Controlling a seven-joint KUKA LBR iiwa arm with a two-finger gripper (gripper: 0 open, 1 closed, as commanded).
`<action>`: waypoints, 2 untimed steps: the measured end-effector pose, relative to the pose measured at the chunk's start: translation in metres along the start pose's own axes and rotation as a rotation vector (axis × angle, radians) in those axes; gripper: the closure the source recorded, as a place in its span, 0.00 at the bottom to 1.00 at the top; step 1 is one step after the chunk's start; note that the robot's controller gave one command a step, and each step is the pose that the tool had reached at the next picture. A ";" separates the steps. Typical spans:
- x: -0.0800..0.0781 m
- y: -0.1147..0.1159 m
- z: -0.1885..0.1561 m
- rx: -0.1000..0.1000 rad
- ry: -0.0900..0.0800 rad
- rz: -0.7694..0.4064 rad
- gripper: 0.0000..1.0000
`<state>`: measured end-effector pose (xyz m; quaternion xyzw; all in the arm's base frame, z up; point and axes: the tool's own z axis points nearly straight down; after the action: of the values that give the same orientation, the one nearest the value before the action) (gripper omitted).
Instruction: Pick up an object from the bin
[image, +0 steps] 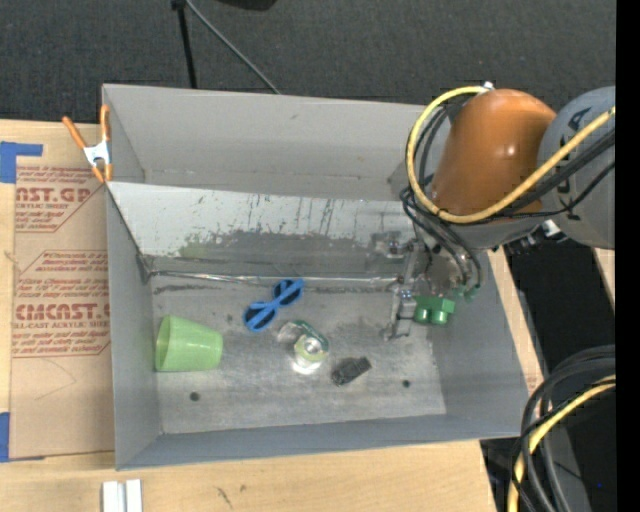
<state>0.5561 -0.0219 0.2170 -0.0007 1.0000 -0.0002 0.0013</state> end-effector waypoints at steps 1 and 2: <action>0.047 0.008 0.152 -0.002 0.010 -0.145 0.00; 0.045 0.008 0.147 -0.001 0.003 -0.144 1.00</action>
Offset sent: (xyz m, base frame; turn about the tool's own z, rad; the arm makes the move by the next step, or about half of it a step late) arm -0.0441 0.0071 -0.1467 -0.1437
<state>0.5118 -0.0140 0.0698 -0.0727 0.9974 0.0001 -0.0002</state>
